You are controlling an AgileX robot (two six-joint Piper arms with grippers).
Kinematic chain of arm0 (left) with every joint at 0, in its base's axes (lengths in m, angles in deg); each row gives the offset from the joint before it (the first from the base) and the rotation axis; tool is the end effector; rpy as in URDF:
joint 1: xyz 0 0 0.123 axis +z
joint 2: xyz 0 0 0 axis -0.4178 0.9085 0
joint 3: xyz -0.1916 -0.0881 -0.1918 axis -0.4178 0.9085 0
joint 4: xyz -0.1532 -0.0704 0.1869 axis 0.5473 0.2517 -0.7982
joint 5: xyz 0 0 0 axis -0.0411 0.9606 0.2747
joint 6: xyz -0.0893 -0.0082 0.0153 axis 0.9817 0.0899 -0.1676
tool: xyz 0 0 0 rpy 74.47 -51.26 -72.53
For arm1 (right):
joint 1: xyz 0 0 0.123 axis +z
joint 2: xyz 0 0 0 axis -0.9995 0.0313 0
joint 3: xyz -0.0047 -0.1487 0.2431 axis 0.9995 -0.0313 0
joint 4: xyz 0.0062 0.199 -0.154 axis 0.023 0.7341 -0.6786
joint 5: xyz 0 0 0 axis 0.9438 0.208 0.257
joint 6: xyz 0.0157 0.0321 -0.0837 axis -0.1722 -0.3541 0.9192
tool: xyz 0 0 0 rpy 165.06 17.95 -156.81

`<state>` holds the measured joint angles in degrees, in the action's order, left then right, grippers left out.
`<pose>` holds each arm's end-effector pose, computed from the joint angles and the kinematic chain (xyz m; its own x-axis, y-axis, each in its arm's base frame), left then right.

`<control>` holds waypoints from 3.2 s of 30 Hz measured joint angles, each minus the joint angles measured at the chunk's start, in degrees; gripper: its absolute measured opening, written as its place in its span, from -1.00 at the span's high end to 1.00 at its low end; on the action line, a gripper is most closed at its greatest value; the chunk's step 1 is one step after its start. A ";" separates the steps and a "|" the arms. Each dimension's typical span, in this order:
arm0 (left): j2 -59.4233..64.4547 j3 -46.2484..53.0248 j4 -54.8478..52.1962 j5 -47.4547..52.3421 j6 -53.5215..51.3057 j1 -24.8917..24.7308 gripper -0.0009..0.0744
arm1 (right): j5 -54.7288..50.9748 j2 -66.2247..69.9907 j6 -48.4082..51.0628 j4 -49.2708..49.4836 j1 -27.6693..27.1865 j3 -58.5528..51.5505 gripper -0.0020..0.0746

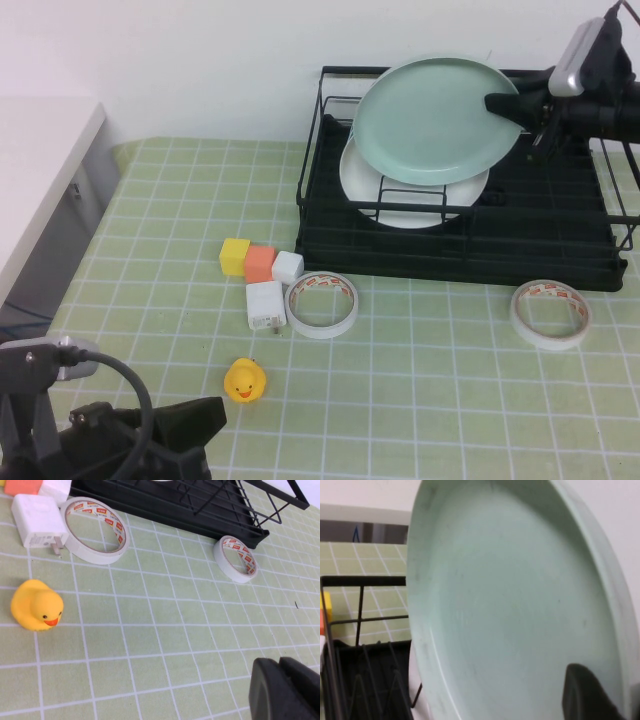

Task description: Place plate on rack

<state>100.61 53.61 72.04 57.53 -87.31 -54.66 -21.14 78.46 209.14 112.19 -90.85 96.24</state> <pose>0.1332 -0.0974 0.2325 -0.6646 -0.2427 -0.7067 0.3311 0.7522 -0.5697 0.5030 0.0452 0.2080 0.0885 -0.4060 -0.9096 -0.7604 0.5623 -0.3250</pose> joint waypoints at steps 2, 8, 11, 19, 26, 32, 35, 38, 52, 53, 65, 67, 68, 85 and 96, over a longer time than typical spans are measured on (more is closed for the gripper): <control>0.00 0.00 -0.04 0.00 0.00 0.00 0.98 | -0.12 0.37 -0.27 0.42 0.02 0.11 0.69; 0.00 0.00 -0.04 0.00 0.00 0.00 0.98 | 0.35 1.30 -1.03 0.81 1.65 0.32 0.69; 0.00 0.00 -0.04 0.00 0.00 0.00 0.98 | 2.69 1.96 -1.48 0.03 3.04 0.22 0.69; 0.00 0.00 -0.04 0.50 0.00 0.00 0.98 | 9.16 2.35 -6.07 1.33 3.93 0.11 0.22; -0.04 0.00 -0.17 3.06 0.00 0.00 0.98 | 9.79 1.93 -12.34 1.68 3.93 0.11 -0.06; -0.04 0.00 -0.40 5.79 0.23 0.00 0.98 | 9.38 -2.39 -14.86 -0.91 3.82 0.00 -0.07; -0.04 0.00 -0.40 7.54 2.65 0.00 0.98 | 8.42 -5.84 -17.99 -5.22 3.75 0.00 -0.07; -0.04 0.00 -1.47 8.98 5.55 0.00 0.98 | 7.55 -8.77 -22.10 -9.23 3.75 0.00 -0.07; -0.60 0.00 -5.29 10.07 8.98 0.00 0.98 | 1.30 -10.69 -27.47 -11.97 3.75 0.10 0.14; -1.24 0.00 -5.92 9.61 9.25 0.00 0.98 | 0.74 -11.08 -28.20 -12.27 3.75 0.10 0.21; -28.71 0.00 -13.13 -9.59 10.56 0.00 0.98 | -7.18 -30.22 -52.16 -32.66 3.60 -1.63 0.92; -31.32 0.00 -13.87 -12.80 9.45 0.00 0.98 | -7.87 -35.32 -53.34 -32.79 3.60 -4.00 0.93; -32.07 0.00 -13.96 -14.47 8.34 0.00 0.98 | -7.74 -38.05 -53.63 -32.79 3.60 -5.85 0.93; -32.50 3.33 1.56 -37.21 -16.94 0.00 0.98 | 5.74 -82.31 -49.21 -20.78 3.60 -45.79 0.93; -32.50 4.58 2.14 -37.51 -17.08 0.00 0.98 | 9.51 -107.56 -49.29 -20.78 3.60 -59.58 0.93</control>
<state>68.11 58.19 74.18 20.03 -104.38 -54.66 -11.64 -29.10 159.85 91.41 -87.25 36.66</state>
